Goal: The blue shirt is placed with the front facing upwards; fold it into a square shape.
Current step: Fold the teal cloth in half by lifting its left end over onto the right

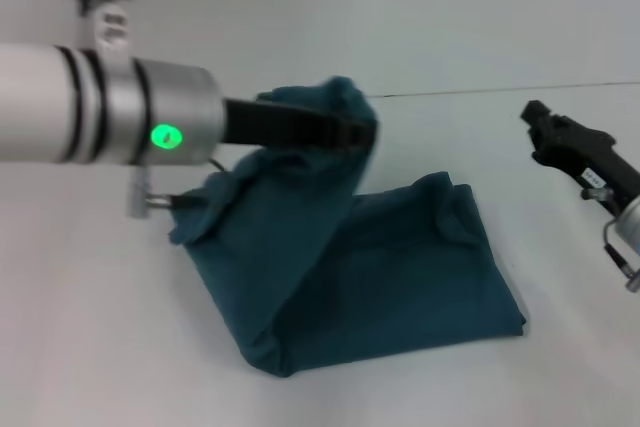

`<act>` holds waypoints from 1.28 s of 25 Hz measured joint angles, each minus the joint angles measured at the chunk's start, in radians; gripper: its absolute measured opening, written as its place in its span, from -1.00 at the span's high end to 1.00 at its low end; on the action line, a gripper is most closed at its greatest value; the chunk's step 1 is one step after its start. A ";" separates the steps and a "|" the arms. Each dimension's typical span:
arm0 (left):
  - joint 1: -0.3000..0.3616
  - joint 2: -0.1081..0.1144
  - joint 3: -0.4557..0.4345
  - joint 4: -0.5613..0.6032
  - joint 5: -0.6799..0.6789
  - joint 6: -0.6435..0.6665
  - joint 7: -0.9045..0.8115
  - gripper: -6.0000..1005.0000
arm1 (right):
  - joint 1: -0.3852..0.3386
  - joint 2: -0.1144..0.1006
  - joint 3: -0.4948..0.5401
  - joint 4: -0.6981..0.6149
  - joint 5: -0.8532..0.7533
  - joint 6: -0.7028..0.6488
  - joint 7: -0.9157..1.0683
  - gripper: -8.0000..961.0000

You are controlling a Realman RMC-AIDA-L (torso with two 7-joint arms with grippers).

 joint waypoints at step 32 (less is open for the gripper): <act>-0.095 0.000 0.649 -0.423 -0.345 -0.674 0.212 0.00 | 0.000 -0.016 -0.062 -0.150 0.010 0.032 0.190 0.94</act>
